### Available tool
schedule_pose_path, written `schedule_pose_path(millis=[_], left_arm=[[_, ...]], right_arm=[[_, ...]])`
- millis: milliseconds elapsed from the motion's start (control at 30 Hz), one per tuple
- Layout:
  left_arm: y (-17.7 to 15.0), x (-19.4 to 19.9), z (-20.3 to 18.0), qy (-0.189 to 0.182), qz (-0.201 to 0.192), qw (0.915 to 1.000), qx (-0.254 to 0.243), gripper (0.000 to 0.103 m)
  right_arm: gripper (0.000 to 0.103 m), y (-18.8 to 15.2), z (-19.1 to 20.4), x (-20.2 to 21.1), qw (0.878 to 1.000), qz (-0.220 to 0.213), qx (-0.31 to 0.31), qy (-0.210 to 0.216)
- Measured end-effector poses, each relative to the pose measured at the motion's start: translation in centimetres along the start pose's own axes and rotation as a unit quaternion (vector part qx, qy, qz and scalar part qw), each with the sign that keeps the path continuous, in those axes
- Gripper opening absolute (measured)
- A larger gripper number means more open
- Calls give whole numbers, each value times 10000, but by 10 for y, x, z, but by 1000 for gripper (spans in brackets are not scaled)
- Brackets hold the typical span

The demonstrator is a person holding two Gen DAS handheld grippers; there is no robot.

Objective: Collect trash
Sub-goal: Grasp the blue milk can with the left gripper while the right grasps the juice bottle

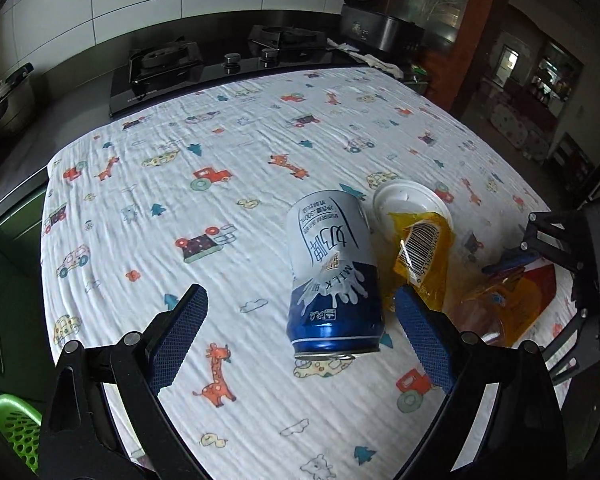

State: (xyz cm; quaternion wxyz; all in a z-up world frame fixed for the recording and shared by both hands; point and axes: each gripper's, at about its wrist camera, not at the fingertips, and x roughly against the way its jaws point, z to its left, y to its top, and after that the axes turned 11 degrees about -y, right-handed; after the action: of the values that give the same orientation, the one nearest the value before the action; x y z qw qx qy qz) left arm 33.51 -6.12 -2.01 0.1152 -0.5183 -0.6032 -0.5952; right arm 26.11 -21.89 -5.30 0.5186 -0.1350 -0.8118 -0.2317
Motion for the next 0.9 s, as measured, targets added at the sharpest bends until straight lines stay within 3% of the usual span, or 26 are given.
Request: schedule_pose_path(millis=[300,600,900], left_arm=[[15,-39,-1,-265,364,9989,152,67],[19,-64,-6,-158,608,9980,58,53],[11,-49,-8,-67,413,9991,59,45]], right_arm=[[69,-19,0,7,9951,66,-807,560],[69,-25,9,11,9939,42,-968,529],[67,-16,11,7,9932,-24,-1054,489]])
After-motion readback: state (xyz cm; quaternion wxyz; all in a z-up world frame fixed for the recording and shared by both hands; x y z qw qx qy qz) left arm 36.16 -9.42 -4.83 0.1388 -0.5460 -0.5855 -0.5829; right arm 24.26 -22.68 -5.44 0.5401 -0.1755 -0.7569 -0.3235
